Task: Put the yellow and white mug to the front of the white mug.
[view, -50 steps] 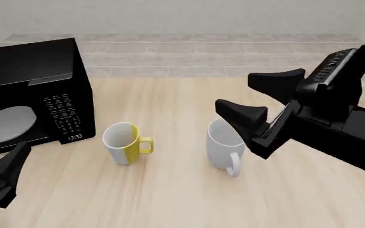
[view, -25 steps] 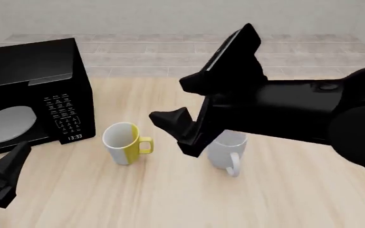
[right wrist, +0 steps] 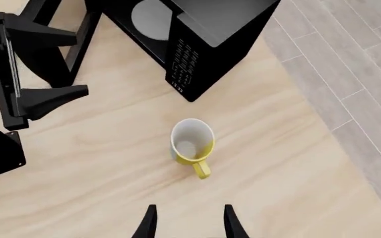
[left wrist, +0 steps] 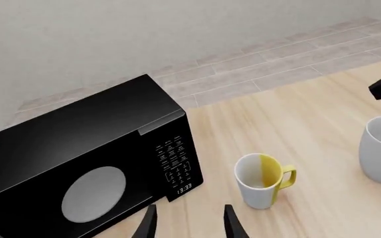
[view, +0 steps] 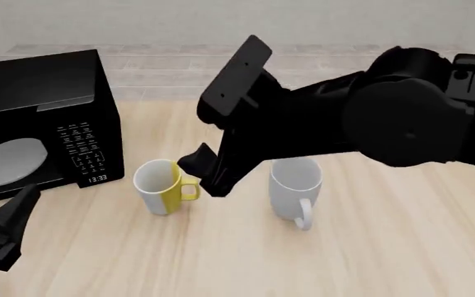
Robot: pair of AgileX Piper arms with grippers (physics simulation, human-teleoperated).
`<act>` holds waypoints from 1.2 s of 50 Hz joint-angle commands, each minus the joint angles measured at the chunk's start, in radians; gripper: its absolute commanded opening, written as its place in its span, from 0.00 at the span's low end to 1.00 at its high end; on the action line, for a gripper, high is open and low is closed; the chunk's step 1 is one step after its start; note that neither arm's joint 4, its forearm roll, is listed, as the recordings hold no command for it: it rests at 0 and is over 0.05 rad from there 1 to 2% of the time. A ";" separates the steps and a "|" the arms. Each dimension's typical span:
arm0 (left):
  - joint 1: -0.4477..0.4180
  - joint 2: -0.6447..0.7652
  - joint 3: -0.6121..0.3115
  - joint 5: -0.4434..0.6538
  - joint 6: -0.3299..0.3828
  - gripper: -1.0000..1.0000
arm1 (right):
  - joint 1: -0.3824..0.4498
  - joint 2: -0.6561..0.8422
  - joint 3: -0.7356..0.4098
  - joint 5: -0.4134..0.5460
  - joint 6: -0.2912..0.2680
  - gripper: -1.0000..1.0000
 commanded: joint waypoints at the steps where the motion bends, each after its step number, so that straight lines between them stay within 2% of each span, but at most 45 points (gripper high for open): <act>1: 0.000 0.000 0.000 0.000 0.000 1.00 | -0.040 0.072 -0.103 0.080 -0.033 1.00; 6: 0.000 0.000 0.000 0.000 0.000 1.00 | -0.061 0.110 -0.138 0.096 -0.054 1.00; 27: 0.000 0.000 0.000 0.000 0.000 1.00 | -0.062 0.271 -0.155 0.042 -0.033 1.00; 34: 0.000 0.000 0.000 0.000 0.000 1.00 | -0.088 0.334 -0.142 0.001 -0.047 1.00; 41: 0.000 0.000 0.000 0.000 0.000 1.00 | -0.120 0.387 -0.183 0.003 -0.066 1.00; 51: 0.000 0.000 0.000 0.000 0.000 1.00 | -0.134 0.450 -0.229 0.001 -0.084 1.00; 60: 0.000 0.000 0.000 0.000 0.000 1.00 | -0.116 0.485 -0.233 -0.010 -0.079 1.00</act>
